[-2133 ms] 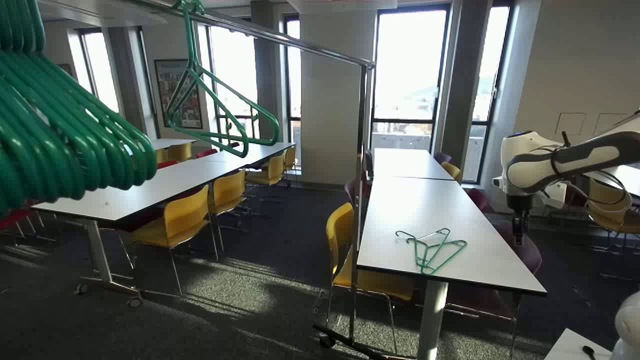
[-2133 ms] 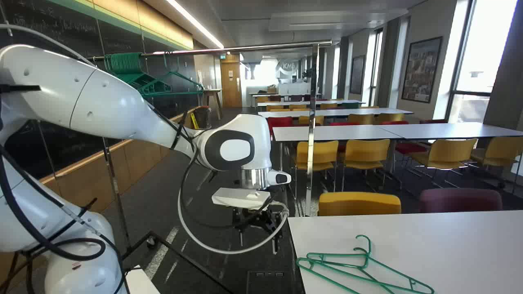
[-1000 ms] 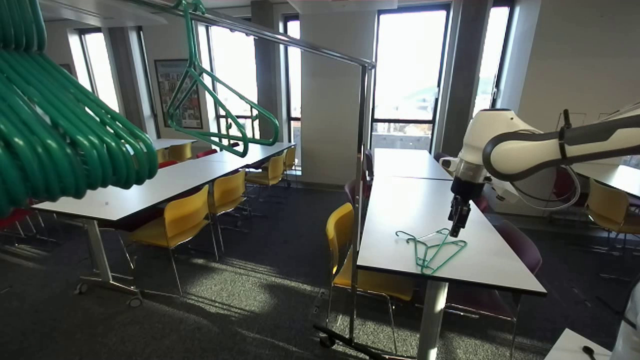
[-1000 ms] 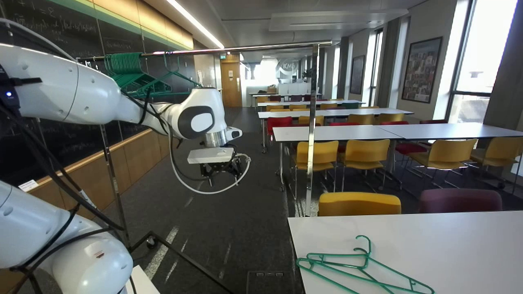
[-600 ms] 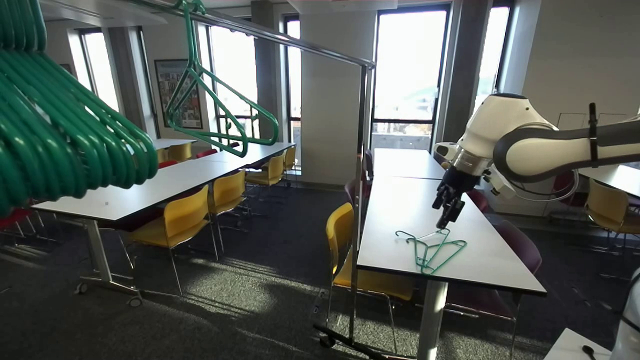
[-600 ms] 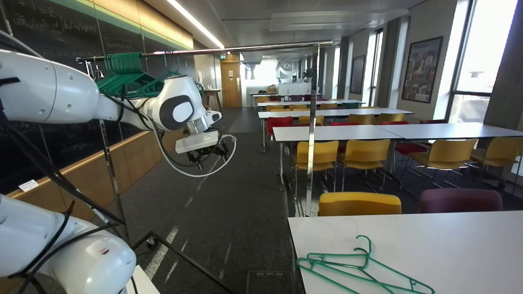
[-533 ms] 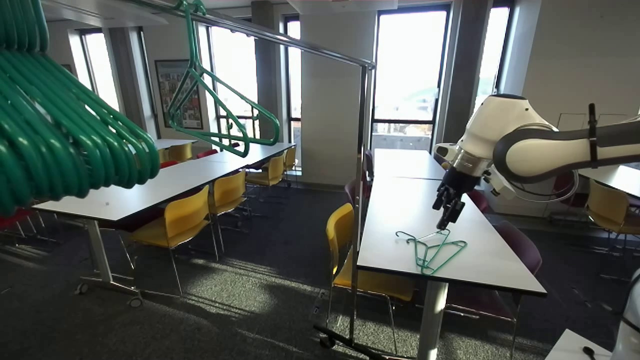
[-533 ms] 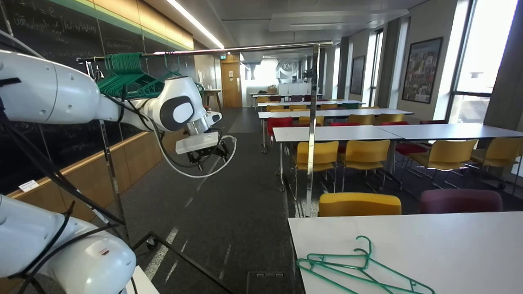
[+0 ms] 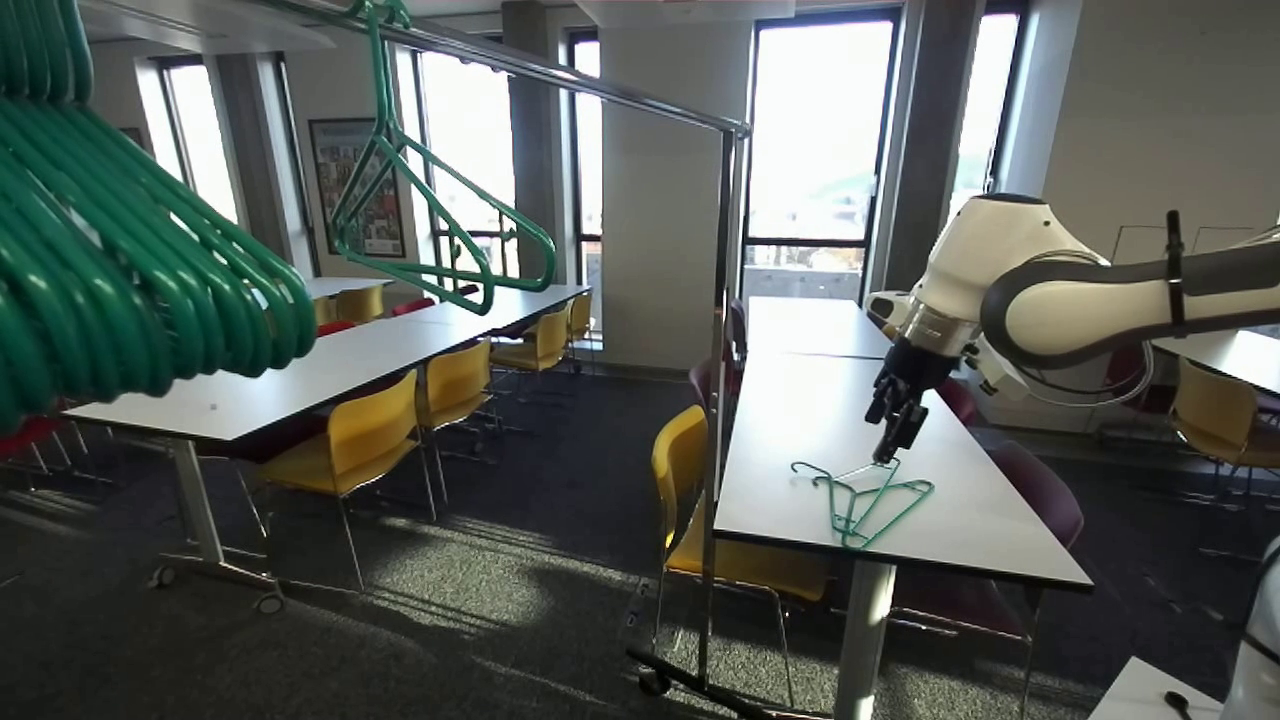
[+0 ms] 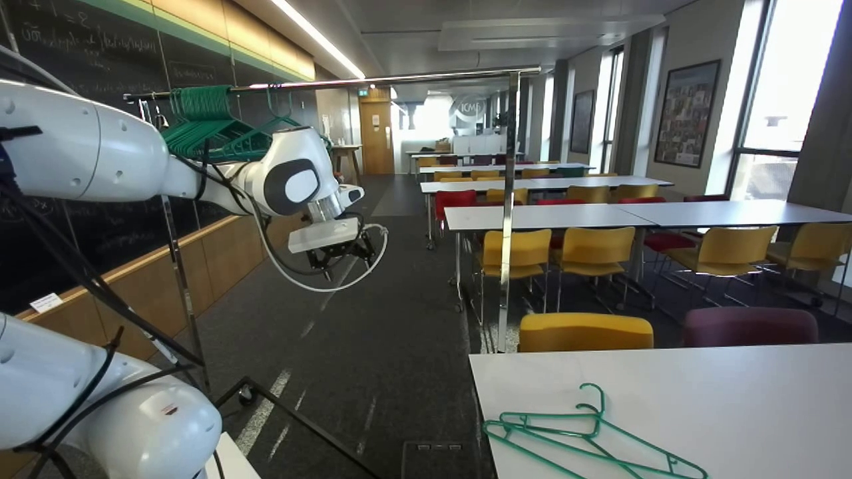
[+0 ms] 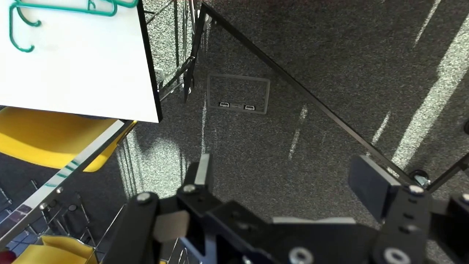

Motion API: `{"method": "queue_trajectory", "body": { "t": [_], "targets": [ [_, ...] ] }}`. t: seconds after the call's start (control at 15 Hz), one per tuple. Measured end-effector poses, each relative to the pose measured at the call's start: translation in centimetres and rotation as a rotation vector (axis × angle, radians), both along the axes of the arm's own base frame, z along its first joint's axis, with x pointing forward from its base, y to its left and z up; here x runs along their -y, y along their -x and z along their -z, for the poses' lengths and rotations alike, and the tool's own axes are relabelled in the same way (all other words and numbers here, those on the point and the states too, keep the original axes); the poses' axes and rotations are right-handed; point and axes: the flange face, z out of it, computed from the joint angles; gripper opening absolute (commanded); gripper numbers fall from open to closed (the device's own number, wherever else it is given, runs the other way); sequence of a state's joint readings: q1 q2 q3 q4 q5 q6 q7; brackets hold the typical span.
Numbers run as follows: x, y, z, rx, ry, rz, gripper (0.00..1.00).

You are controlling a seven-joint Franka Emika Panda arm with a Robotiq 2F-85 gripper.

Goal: Remove one hanger from the rail and place it on the table.

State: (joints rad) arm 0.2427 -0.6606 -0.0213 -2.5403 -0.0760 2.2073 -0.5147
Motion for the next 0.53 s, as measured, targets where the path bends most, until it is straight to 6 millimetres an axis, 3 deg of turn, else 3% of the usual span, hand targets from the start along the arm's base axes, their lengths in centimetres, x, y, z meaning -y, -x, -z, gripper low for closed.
{"method": "queue_trajectory", "body": {
  "t": [0.2, 0.53],
  "targets": [
    [-1.1, -0.5, 0.0, 0.043, -0.077, -0.014, 1.00],
    [-5.7, -1.6, -1.6, 0.183, -0.315, -0.032, 1.00]
  ]
}}
